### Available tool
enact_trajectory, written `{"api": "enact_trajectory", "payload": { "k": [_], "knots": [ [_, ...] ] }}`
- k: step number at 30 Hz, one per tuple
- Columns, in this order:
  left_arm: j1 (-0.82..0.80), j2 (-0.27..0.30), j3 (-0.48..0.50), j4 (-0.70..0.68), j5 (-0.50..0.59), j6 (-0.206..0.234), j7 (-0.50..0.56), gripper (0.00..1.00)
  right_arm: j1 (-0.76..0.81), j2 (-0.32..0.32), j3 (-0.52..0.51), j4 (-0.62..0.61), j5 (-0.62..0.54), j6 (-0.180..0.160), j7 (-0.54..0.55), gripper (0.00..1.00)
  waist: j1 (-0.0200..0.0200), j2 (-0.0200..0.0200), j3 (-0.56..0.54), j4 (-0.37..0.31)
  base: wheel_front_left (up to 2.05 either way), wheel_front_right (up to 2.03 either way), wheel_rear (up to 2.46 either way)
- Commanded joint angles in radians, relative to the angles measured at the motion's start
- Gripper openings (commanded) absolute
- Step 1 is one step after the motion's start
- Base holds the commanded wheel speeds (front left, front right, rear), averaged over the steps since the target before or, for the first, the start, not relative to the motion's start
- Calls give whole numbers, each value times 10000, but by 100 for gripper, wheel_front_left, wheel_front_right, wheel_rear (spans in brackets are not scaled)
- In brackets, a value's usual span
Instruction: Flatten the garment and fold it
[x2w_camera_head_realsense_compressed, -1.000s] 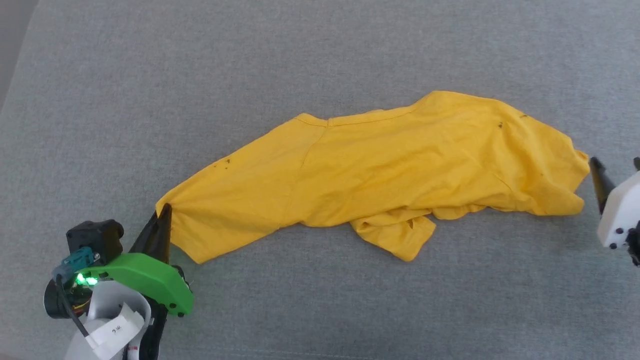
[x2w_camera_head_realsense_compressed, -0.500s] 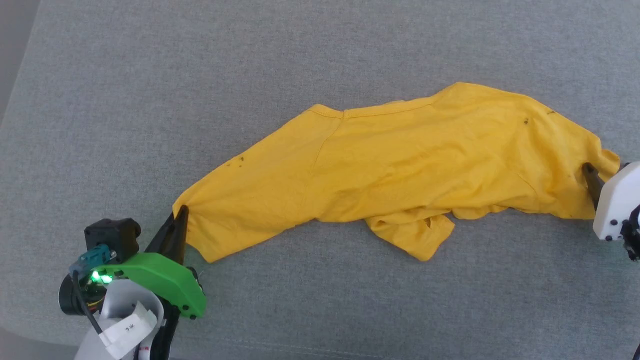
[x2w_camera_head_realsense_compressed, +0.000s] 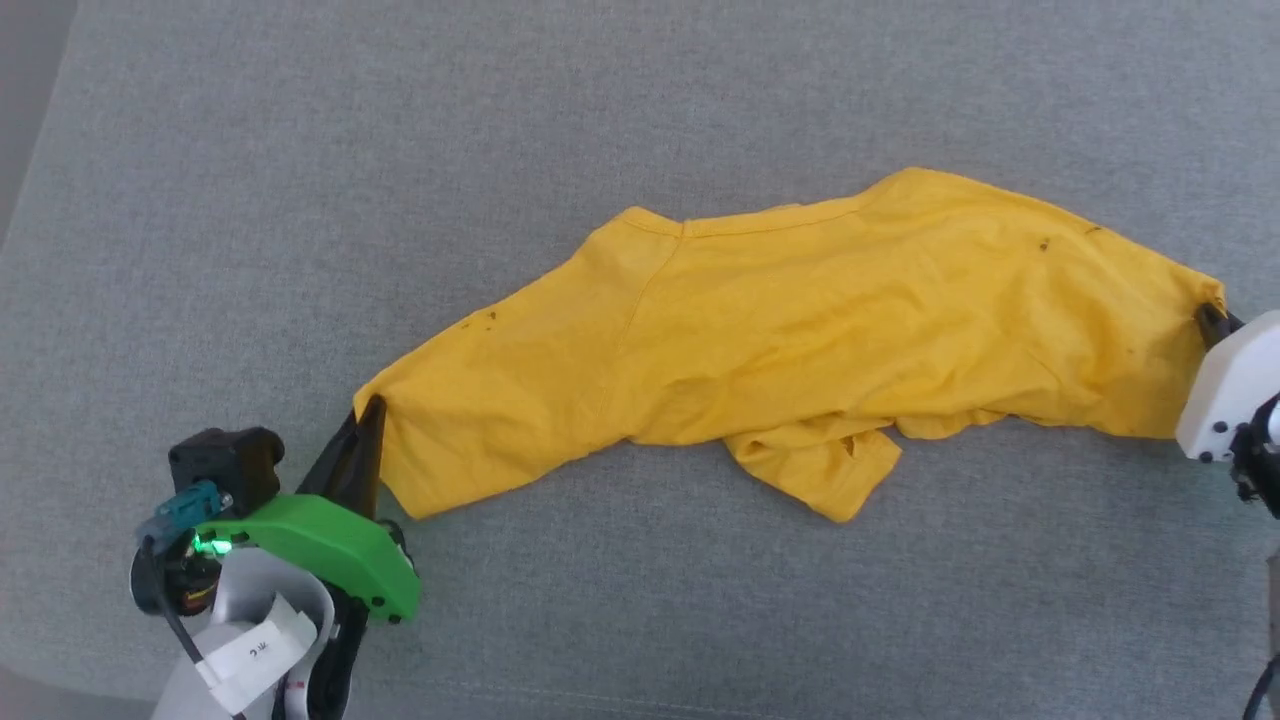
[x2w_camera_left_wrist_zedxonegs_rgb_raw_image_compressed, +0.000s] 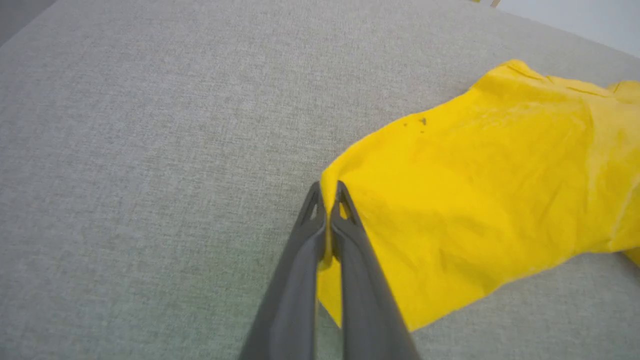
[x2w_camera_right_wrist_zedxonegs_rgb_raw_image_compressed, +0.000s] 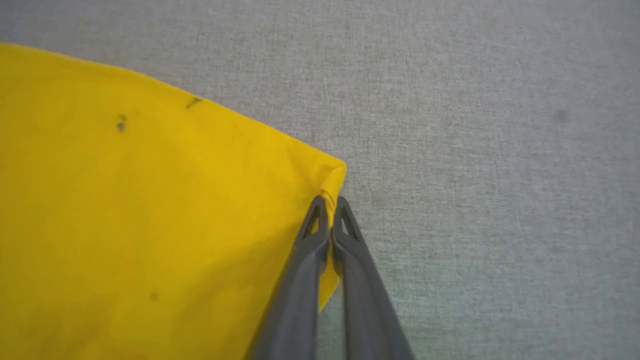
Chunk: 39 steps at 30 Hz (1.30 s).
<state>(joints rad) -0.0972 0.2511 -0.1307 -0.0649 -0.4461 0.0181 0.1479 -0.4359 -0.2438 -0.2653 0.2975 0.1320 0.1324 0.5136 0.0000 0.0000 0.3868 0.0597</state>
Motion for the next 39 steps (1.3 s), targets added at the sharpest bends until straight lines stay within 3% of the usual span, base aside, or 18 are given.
{"api": "enact_trajectory", "payload": {
  "k": [1,8,17,25,30,39],
  "knots": [
    [-312,-91,62,3,-129,-86,-242,0,-185,107,18,-15,-11,-17,-300,0,0,0,-263,-119,0,0,0],
    [-1453,-397,-35,-77,-529,-577,-841,0,-805,628,309,-716,405,-17,-1695,0,0,0,-1406,-425,0,0,0],
    [-4359,351,-600,453,-9,-1030,266,0,-2769,704,1672,-980,598,-17,-1799,0,0,0,-2760,-897,0,0,0],
    [-7432,716,-710,2086,325,-1121,1064,0,-5178,533,2553,276,38,-17,-2015,0,0,0,-3732,-1263,0,0,0],
    [-9217,738,-605,3582,312,-1012,1369,0,-6787,495,2969,1880,-517,-17,-2249,0,0,0,-4157,-1538,0,0,0],
    [-10046,727,-880,4356,114,-1112,2107,0,-7592,479,3380,3295,-762,-17,-2284,0,0,0,-4508,-1796,0,0,0]
  ]
}}
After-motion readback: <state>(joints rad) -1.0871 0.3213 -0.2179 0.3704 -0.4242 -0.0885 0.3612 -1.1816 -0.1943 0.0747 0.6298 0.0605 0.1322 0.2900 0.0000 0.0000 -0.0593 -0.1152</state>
